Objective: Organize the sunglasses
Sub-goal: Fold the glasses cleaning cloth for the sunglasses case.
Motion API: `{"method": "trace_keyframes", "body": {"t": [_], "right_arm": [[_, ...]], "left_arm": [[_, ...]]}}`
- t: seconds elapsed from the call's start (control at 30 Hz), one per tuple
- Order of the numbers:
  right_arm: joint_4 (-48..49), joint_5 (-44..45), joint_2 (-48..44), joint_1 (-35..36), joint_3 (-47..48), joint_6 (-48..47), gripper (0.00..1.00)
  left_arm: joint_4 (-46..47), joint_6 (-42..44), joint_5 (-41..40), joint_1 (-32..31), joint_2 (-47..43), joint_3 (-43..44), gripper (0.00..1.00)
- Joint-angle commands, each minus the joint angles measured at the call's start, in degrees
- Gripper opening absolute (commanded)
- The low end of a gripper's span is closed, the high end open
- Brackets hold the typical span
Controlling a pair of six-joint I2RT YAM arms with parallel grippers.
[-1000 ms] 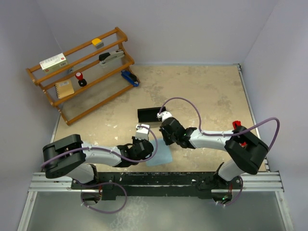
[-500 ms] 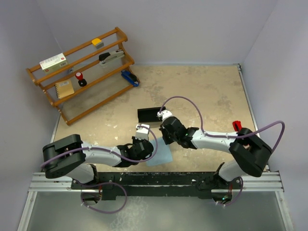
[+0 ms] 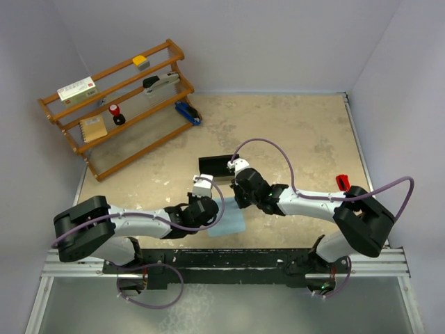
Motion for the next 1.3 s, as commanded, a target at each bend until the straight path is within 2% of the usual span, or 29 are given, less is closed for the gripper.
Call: {"method": "trace_keyframes", "body": {"t": [0.0,0.47,1.27], "right_arm": [[0.36,1.31,-2.15,-0.08,1.46,-0.58,0.00],[1.45,0.72,-3.93,-0.11,-0.86,-0.61,0.00],[2.60,-1.47,-5.99,-0.02,-3.31,-0.97,0.00]], "left_arm": [[0.60,2.43,0.81,1.66,-1.42,2.13,0.00],[3.62,2.25,6.24,1.84,-1.77,0.68,0.00],[4.01,1.55,6.14,1.75,-5.76,-2.79,0.00]]}}
